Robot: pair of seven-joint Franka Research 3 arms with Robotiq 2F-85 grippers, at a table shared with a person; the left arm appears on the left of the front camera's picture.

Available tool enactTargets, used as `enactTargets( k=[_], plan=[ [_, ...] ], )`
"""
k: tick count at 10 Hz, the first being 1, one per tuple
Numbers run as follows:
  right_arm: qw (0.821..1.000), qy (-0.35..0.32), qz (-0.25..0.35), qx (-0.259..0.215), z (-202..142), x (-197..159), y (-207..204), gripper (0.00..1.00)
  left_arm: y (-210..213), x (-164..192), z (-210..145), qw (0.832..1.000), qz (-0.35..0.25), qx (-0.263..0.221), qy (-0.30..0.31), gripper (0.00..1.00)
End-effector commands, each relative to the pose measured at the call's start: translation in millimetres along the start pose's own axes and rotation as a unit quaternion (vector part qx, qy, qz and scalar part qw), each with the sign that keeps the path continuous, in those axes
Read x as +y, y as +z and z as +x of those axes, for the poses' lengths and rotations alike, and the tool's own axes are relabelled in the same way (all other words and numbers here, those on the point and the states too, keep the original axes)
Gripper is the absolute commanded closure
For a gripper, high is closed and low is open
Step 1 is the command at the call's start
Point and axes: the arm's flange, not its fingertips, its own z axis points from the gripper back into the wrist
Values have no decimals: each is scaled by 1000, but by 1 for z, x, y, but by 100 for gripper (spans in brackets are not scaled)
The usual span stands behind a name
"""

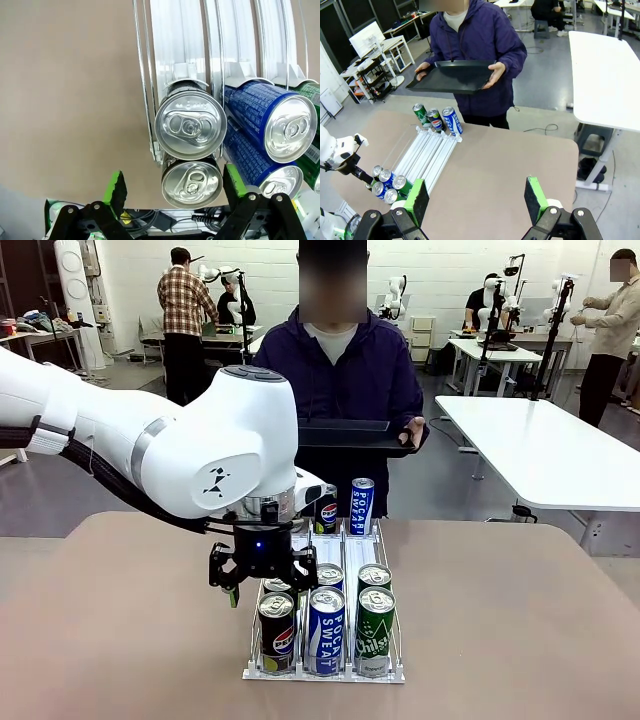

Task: Retrieve and hand over the desired beverage to the person.
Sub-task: Pick up a can of the same type that the person held from the Automatic Can Dispenser.

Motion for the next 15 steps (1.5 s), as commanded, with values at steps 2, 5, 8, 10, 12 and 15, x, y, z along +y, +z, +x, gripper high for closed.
enactTargets(
  k=[2, 5, 8, 10, 12, 15],
  plan=[
    [1000, 0, 8, -1, 0, 0, -2, 0, -1, -2, 0, 1000, -7, 14, 9, 0],
    [1000, 0, 8, -1, 0, 0, -2, 0, -2, -3, 1, 1000, -5, 22, 9, 0],
    [1000, 0, 8, -1, 0, 0, -2, 0, -2, 0, 3, 999, -13, 37, 3, 58],
    [1000, 0, 8, -1, 0, 0, -2, 0, -1, 1, 4, 999, -18, 47, 4, 100],
    [1000, 0, 8, -1, 0, 0, -2, 0, -2, 2, 4, 998, -23, 55, 3, 100],
    [1000, 0, 8, -1, 0, 0, -2, 0, -1, 4, 4, 998, -27, 62, -1, 100]
  ],
)
